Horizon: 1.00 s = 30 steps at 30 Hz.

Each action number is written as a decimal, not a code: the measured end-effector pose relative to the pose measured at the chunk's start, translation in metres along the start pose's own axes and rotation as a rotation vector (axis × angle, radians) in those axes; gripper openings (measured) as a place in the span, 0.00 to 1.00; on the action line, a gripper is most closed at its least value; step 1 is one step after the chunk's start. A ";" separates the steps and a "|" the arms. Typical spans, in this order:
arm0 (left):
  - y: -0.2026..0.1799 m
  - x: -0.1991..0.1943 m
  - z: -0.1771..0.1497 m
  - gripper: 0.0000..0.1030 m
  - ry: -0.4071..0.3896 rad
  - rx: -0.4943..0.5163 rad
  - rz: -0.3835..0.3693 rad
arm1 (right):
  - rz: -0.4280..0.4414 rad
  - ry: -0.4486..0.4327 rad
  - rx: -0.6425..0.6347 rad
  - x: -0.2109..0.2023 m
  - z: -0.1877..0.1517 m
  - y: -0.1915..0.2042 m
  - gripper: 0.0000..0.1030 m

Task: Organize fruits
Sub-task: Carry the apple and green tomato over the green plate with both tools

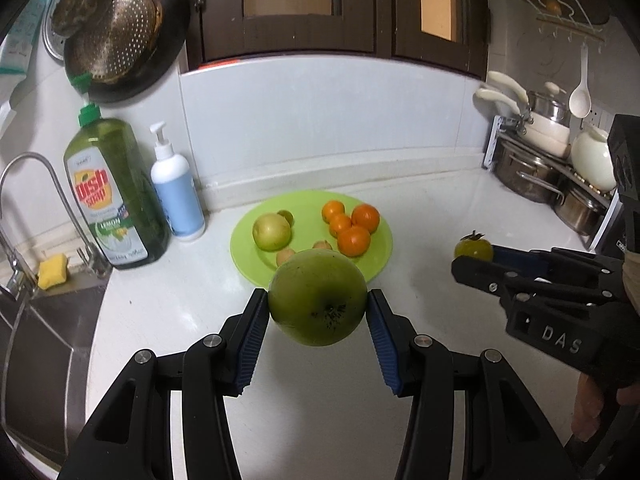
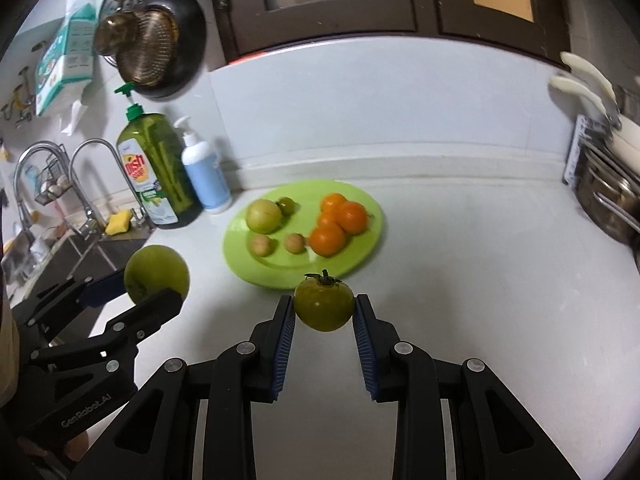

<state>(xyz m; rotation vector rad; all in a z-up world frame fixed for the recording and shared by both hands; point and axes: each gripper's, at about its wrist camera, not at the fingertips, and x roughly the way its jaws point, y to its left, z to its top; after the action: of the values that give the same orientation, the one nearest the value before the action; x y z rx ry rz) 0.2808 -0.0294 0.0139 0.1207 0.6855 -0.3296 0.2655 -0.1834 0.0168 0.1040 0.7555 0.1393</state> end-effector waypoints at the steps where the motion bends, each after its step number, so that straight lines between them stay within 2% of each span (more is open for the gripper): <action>1: 0.003 -0.001 0.003 0.48 -0.005 0.005 -0.006 | 0.005 -0.004 -0.006 0.000 0.002 0.004 0.30; 15: 0.033 0.017 0.042 0.48 -0.022 0.081 -0.063 | 0.030 -0.023 -0.029 0.029 0.045 0.032 0.30; 22: 0.043 0.051 0.062 0.48 0.004 0.108 -0.109 | 0.028 0.002 -0.024 0.059 0.063 0.030 0.30; 30: 0.053 0.105 0.084 0.48 0.038 0.188 -0.182 | 0.022 0.049 -0.017 0.102 0.078 0.025 0.30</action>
<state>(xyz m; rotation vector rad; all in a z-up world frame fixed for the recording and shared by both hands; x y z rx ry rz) 0.4247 -0.0249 0.0116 0.2449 0.7035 -0.5677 0.3904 -0.1454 0.0075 0.0930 0.8021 0.1702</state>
